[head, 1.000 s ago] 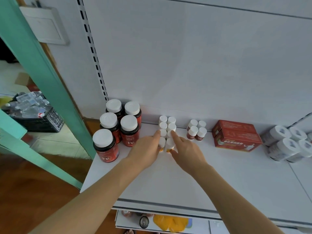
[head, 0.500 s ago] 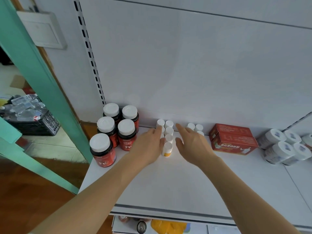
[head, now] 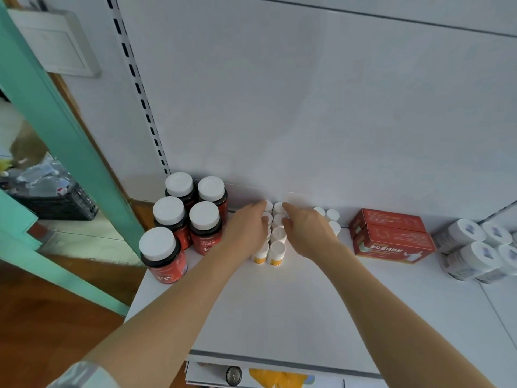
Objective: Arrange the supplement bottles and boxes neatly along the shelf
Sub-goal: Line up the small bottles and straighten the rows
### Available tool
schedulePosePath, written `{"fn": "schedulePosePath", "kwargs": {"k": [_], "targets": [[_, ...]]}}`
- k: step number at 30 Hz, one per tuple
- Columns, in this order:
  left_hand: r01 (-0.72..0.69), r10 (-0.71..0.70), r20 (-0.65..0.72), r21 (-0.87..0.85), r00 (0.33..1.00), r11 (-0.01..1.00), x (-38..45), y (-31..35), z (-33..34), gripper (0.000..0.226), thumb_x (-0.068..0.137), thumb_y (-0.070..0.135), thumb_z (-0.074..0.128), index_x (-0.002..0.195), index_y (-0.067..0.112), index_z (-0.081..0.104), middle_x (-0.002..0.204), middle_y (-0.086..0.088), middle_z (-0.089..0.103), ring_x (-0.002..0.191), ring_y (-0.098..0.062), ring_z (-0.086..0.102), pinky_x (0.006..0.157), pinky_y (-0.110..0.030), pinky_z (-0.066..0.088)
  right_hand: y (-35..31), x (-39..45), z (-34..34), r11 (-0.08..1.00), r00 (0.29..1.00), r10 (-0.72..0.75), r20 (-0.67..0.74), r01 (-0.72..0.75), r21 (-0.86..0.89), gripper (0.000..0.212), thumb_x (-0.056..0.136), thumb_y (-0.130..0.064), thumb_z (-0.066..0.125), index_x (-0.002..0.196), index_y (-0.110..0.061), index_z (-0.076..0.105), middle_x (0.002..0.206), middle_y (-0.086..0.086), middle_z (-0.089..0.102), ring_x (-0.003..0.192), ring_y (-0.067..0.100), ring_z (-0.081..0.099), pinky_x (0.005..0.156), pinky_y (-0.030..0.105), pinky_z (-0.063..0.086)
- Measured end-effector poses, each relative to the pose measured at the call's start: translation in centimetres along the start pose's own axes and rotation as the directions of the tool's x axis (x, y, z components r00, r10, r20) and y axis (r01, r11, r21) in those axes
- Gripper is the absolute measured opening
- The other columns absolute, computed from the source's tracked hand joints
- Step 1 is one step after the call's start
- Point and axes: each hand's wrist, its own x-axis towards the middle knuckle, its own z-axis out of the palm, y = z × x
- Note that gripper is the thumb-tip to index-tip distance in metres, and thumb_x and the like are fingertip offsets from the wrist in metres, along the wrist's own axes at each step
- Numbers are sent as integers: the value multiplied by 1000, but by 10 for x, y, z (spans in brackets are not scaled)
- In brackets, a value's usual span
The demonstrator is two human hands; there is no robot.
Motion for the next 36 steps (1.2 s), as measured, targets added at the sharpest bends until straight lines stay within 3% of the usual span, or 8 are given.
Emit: {"fn": "schedulePosePath", "kwargs": {"k": [5,18,25,31,36], "targets": [[34,-36,-18,-80,999,996,0,1,0,31,99,24,46,128,18,56,127,-1,64,117,-27,57,92,-38,47,-2,1,4,999,1000,5,6,-5,45,33,102,-31,36,133,-28,46,88,7,67,80,32,61,70,41,53],[60,-65,-24,-156,998,986,0,-2,1,31,98,22,49,128,20,58,120,-4,68,111,-29,60,91,-40,49,-8,-1,3,983,996,57,-65,-44,177,33,101,-22,41,131,-20,53,101,7,70,91,29,60,67,32,40],[60,-62,-3,-159,998,985,2,-4,3,33,98,24,48,131,23,54,124,0,66,115,-27,59,93,-40,48,-10,-3,5,985,994,56,-94,-39,169,33,101,-19,40,130,-15,54,110,8,67,97,29,60,73,34,43],[23,-27,-38,-104,999,994,-6,-4,5,43,99,27,43,141,19,42,134,-4,55,120,-28,54,90,-41,48,-5,-19,5,978,981,9,-196,32,206,39,101,-17,40,139,-14,50,121,9,63,107,32,59,83,40,48],[-69,68,-66,-18,996,997,-41,-4,4,50,100,31,41,149,23,31,132,-2,53,112,-28,56,78,-37,46,2,-48,10,968,953,-148,-264,194,156,41,100,-27,48,139,-16,51,131,2,60,106,27,61,74,36,49]]}}
